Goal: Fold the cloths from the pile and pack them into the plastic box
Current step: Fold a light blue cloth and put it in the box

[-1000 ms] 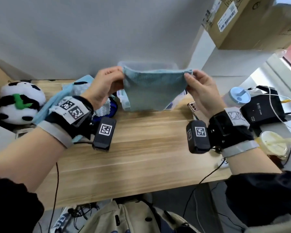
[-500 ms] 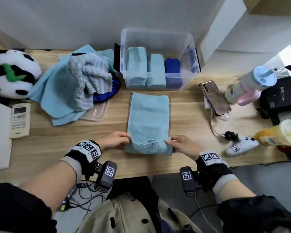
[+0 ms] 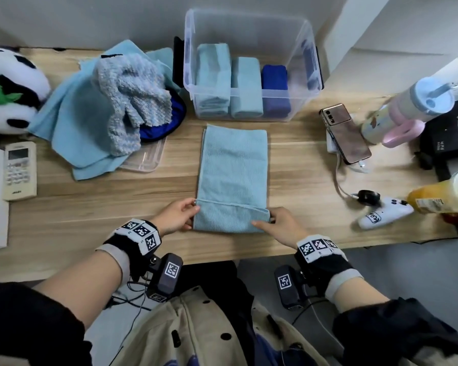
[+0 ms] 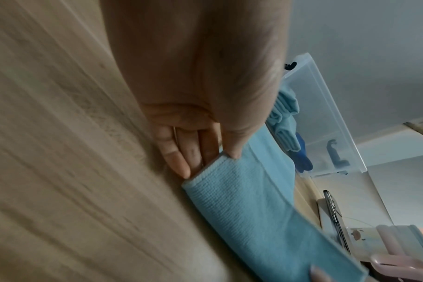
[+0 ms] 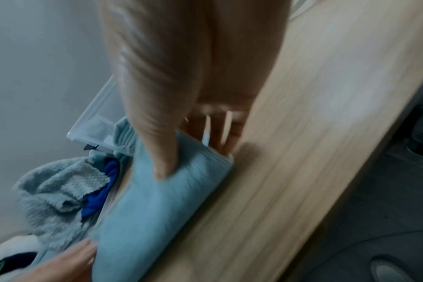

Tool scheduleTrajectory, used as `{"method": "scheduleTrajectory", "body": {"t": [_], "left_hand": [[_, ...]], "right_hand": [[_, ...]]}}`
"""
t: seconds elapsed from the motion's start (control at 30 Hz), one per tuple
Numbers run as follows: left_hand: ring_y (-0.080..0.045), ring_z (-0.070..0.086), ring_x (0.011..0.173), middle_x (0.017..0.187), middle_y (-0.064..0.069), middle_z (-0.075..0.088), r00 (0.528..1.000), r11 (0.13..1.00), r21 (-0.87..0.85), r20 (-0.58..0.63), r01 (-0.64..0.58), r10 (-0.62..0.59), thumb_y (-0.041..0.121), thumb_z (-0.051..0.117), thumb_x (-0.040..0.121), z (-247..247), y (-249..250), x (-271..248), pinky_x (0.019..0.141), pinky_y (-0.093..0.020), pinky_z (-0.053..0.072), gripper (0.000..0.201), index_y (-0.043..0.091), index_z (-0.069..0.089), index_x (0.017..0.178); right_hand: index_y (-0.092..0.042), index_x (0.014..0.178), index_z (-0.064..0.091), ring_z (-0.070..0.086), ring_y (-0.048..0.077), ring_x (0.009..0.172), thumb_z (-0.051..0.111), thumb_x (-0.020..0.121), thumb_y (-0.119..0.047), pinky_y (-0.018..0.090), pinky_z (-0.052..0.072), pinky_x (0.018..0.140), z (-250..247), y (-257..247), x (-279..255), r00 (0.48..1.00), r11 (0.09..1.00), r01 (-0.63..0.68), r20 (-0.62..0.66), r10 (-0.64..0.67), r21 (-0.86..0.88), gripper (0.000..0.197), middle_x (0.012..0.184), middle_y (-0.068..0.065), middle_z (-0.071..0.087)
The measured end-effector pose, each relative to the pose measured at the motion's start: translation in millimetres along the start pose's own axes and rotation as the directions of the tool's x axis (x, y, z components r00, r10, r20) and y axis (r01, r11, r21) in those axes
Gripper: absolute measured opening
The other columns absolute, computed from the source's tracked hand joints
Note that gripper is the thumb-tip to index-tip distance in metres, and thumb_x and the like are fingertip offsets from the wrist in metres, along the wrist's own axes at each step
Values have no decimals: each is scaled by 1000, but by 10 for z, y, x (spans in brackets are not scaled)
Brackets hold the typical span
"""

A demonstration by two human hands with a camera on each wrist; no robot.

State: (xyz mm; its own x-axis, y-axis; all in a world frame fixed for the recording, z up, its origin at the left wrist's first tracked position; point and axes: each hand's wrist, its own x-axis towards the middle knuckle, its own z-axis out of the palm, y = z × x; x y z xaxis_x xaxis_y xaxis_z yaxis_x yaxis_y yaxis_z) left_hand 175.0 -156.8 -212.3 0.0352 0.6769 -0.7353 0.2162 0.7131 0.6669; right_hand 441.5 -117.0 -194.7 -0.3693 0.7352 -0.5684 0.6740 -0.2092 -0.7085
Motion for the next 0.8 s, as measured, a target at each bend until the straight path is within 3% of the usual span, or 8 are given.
{"method": "scheduleTrajectory", "body": {"t": [0.07,0.1,0.13,0.2,0.3,0.47,0.6,0.8], "left_hand": [[-10,49,63,102,-2,55,997,998,36,-70,-42,44,15,43,98,12,28,-7,45,-9,44,31,9,47,128],[-10,47,61,105,-4,54,992,996,61,-102,-68,74,15,43,98,15,42,-8,42,-9,42,31,9,47,128],[-10,45,60,106,-4,54,986,993,81,-130,-91,101,15,43,98,16,51,-1,40,-9,40,31,8,48,127],[-12,44,57,98,-4,57,977,985,120,-164,-121,139,17,45,97,13,70,20,37,-11,38,26,9,53,120],[-20,46,60,83,-9,59,962,971,197,-208,-134,175,21,48,95,16,89,46,44,-24,32,12,14,58,98],[-22,48,61,62,-5,51,943,956,271,-274,-114,190,22,53,93,38,99,135,61,-29,35,23,17,48,70],[-20,38,52,54,2,44,927,954,277,-314,-116,204,20,56,91,81,115,187,52,-28,28,18,12,52,75],[-21,40,60,56,3,45,911,933,342,-339,-111,232,24,56,91,60,107,275,60,-29,30,25,18,47,68]], "right_hand": [[-11,108,69,64,1,88,65,87,-25,18,49,82,8,-68,-4,996,996,44,-82,-38,76,26,95,-6,71],[-13,102,70,61,-6,77,62,89,-25,15,47,73,10,-98,6,994,995,47,-99,-38,92,20,85,-10,69],[-15,89,70,55,-9,62,60,90,-26,15,42,63,5,-136,7,994,995,37,-105,-28,87,15,69,-14,63],[-19,61,55,40,-1,45,56,93,-28,21,30,51,8,-127,41,992,999,-16,-125,22,52,33,50,-11,43],[-17,53,43,37,12,47,57,92,-31,27,26,48,12,-131,102,982,992,-118,-150,111,-37,44,49,-2,40],[0,74,59,48,23,62,63,85,-29,31,34,56,38,-144,205,966,973,-193,-197,165,-129,32,61,7,51],[-9,69,50,47,21,68,66,82,-26,26,30,51,72,-170,225,952,951,-229,-249,175,-208,27,61,-1,46],[-21,62,36,48,22,71,65,82,-26,27,31,58,47,-199,249,953,931,-255,-232,195,-263,36,62,-5,42]]}}
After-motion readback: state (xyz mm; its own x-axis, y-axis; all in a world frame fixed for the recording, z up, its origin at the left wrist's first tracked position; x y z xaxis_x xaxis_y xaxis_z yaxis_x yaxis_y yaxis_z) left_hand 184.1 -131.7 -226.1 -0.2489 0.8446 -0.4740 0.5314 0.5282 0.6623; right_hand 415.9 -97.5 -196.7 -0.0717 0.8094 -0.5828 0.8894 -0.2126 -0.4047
